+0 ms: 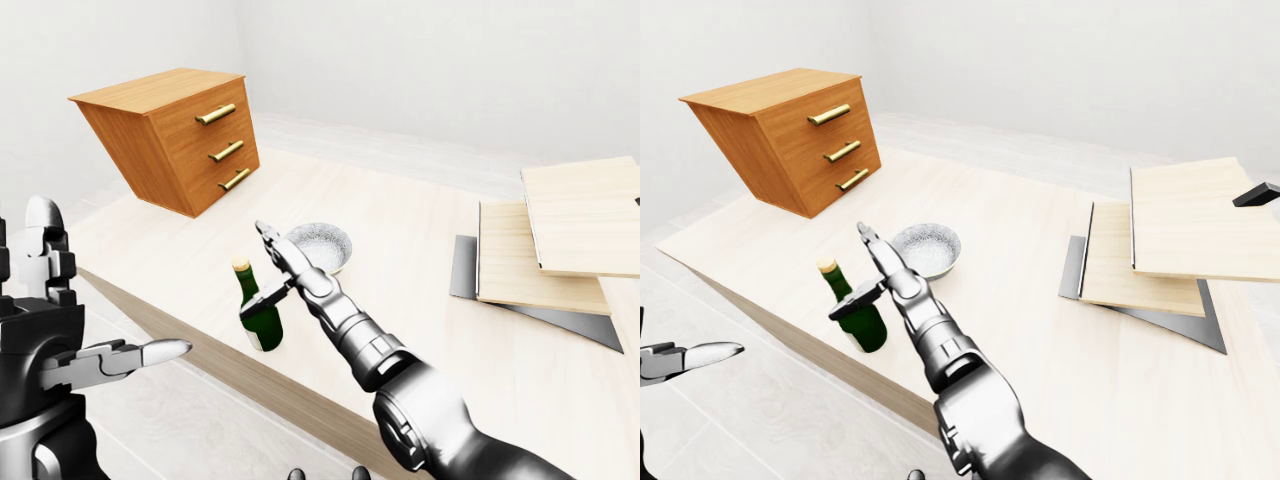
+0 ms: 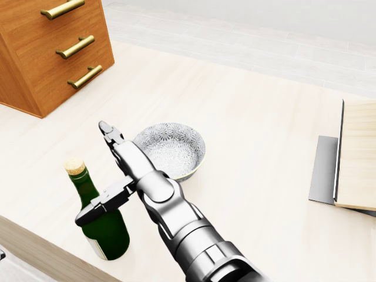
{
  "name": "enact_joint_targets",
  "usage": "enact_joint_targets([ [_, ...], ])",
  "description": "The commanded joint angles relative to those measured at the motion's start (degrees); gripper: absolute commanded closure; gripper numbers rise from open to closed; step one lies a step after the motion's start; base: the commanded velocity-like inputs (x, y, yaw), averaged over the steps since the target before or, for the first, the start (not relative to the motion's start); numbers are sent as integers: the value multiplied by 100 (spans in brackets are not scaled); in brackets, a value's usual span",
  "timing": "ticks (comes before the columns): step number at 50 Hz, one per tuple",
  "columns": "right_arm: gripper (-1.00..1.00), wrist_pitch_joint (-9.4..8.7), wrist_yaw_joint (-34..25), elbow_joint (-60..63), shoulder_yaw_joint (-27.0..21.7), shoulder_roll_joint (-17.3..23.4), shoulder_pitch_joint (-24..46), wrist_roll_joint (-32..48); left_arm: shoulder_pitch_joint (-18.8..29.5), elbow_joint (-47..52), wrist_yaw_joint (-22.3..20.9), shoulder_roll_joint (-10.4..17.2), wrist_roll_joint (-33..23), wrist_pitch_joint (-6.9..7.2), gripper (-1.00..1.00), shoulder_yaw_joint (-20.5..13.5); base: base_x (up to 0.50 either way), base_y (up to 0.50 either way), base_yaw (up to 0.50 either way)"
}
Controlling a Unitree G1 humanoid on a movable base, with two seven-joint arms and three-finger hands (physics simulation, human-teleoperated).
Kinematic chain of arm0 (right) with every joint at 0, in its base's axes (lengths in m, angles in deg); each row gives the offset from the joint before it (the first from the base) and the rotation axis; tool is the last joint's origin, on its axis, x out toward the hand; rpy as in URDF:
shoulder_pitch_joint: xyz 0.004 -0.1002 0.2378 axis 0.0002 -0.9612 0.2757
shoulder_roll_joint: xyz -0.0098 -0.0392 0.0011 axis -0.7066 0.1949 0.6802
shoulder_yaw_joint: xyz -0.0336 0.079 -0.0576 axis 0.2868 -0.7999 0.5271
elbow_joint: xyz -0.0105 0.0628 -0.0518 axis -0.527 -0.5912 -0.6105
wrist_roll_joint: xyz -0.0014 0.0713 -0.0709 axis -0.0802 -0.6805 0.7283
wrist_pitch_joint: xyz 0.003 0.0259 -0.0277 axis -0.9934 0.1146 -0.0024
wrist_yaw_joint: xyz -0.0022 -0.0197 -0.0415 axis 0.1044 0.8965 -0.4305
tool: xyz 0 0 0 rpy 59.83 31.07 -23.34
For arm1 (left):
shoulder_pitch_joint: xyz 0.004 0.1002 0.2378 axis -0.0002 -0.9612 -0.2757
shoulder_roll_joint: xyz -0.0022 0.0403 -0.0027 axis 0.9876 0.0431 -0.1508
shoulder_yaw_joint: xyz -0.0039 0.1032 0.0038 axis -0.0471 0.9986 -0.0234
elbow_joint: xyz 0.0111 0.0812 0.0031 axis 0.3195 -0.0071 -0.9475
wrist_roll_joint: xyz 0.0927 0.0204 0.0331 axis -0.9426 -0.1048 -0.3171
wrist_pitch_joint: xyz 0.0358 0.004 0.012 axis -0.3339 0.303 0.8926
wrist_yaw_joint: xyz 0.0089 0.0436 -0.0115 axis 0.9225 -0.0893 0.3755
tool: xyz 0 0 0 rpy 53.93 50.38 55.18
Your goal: Put the wine bottle on the wine rack.
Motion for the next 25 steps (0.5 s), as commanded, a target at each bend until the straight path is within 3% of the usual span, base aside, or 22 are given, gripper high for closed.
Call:
enact_joint_targets([
  [1,-100,0,-14,-224,-10,-101,99,48,14,-7,8,36,74,0,-100,-83,0,0,0],
  [13,-100,0,-63,-232,-45,-128,93,69,-27,-27,-10,18,86,0,-100,-96,0,0,0],
  [14,-87,0,-67,-235,-45,-128,90,69,-29,-34,-14,16,78,0,-100,-91,0,0,0],
  [16,-40,0,-68,-244,-45,-126,87,73,-29,-36,-13,16,74,0,-100,-91,0,0,0],
  [17,-35,0,-75,-248,-47,-125,89,73,-30,-26,-11,15,82,0,-100,-96,0,0,0],
  [19,0,0,-75,-254,-59,-124,94,64,-17,-65,-15,16,70,0,-100,-87,0,0,0],
  [25,36,0,-81,-273,-60,-123,87,68,-16,-169,-33,4,10,0,-100,-28,0,0,0],
])
